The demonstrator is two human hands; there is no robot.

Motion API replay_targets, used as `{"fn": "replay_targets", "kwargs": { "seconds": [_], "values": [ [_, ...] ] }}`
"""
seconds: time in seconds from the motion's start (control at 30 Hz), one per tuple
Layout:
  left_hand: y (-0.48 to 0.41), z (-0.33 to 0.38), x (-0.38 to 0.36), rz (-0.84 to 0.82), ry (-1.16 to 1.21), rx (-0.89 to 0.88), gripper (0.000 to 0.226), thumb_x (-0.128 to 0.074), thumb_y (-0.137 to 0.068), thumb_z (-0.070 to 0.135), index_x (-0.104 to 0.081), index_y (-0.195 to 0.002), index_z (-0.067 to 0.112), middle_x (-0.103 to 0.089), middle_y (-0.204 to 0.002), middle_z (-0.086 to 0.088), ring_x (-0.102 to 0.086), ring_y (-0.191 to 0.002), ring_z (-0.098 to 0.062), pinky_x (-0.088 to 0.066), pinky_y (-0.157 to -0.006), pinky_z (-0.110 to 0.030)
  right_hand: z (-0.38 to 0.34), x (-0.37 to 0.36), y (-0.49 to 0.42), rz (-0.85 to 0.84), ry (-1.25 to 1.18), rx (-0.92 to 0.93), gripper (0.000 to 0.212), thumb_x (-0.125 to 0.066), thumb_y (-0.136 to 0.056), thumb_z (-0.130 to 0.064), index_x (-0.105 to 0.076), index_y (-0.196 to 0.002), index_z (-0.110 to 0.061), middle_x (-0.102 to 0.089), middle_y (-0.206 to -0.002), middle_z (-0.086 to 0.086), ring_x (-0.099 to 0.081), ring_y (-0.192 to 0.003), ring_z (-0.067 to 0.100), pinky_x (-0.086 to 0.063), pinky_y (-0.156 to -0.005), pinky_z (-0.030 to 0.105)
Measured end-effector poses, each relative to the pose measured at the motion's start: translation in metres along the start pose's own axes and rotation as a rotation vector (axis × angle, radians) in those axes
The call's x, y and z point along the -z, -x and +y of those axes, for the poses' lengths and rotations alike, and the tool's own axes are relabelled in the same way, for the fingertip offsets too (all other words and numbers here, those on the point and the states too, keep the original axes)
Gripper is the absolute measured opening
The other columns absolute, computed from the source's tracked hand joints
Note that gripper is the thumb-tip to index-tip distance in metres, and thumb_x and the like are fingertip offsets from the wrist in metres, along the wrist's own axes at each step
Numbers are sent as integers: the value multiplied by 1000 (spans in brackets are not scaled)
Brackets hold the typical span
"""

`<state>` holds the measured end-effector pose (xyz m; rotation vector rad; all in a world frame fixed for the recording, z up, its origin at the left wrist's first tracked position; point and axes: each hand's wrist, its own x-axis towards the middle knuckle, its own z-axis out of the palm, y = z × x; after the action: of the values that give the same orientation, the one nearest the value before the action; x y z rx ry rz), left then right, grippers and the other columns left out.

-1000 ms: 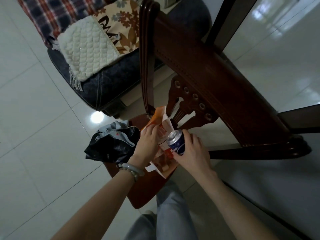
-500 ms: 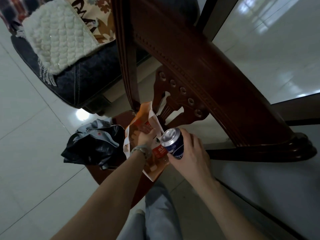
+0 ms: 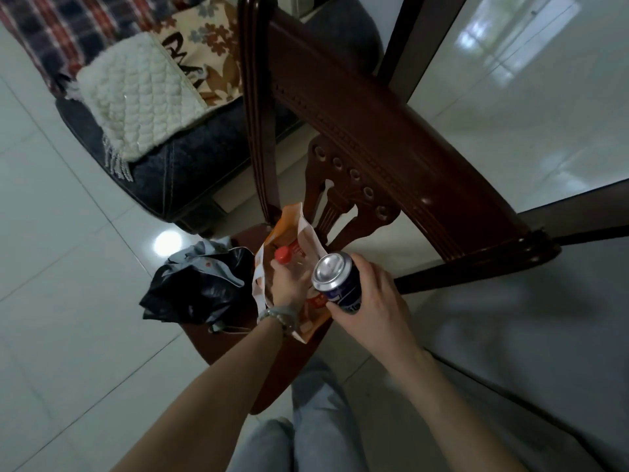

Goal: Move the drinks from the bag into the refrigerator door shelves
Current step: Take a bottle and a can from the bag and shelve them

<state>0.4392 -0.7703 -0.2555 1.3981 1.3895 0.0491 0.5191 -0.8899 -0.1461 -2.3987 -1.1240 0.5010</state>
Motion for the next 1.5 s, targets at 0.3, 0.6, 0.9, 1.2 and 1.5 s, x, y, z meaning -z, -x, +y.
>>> {"fn": "replay_targets", "kwargs": {
  "seconds": [0.3,0.6,0.9,1.2,1.5],
  "values": [
    [82,35,65,-101,-136,-546,59,-75,-77,34,-40,-123,23,-52,-112,4,-54,-98,0,-41,-76,-15,-34,34,76,168,-62,16,84,-80,-66,-30,-35,-135,-14,-50,-127,11,-49,-115,25,-42,-84,27],
    [215,17,125,-181,-373,-984,61,-79,-72,37,-40,-117,25,-59,-109,9,-60,-91,-10,-52,-74,-32,-73,44,225,430,17,-18,84,-77,-66,-36,-35,-134,-13,-52,-125,12,-50,-114,25,-46,-91,37],
    [343,-15,88,-433,-552,-1274,67,-78,-71,35,-43,-123,12,-62,-112,-6,-61,-98,-21,-48,-76,-29,-71,78,387,723,79,-267,83,-82,-63,-32,-40,-131,-10,-56,-124,13,-52,-113,29,-47,-91,41],
    [470,-20,-5,-782,-596,-1401,67,-82,-66,38,-46,-118,17,-62,-105,0,-62,-94,-22,-47,-73,-30,-41,105,545,956,152,-608,85,-83,-59,-32,-43,-129,-7,-58,-120,15,-55,-110,31,-48,-88,46],
    [651,-50,-114,-1125,-549,-1531,65,-81,-63,44,-44,-113,25,-65,-106,5,-64,-97,-19,-53,-78,-41,-6,152,718,1133,239,-860,81,-82,-62,-30,-43,-131,-12,-58,-121,11,-53,-110,29,-43,-90,40]
  ]
}}
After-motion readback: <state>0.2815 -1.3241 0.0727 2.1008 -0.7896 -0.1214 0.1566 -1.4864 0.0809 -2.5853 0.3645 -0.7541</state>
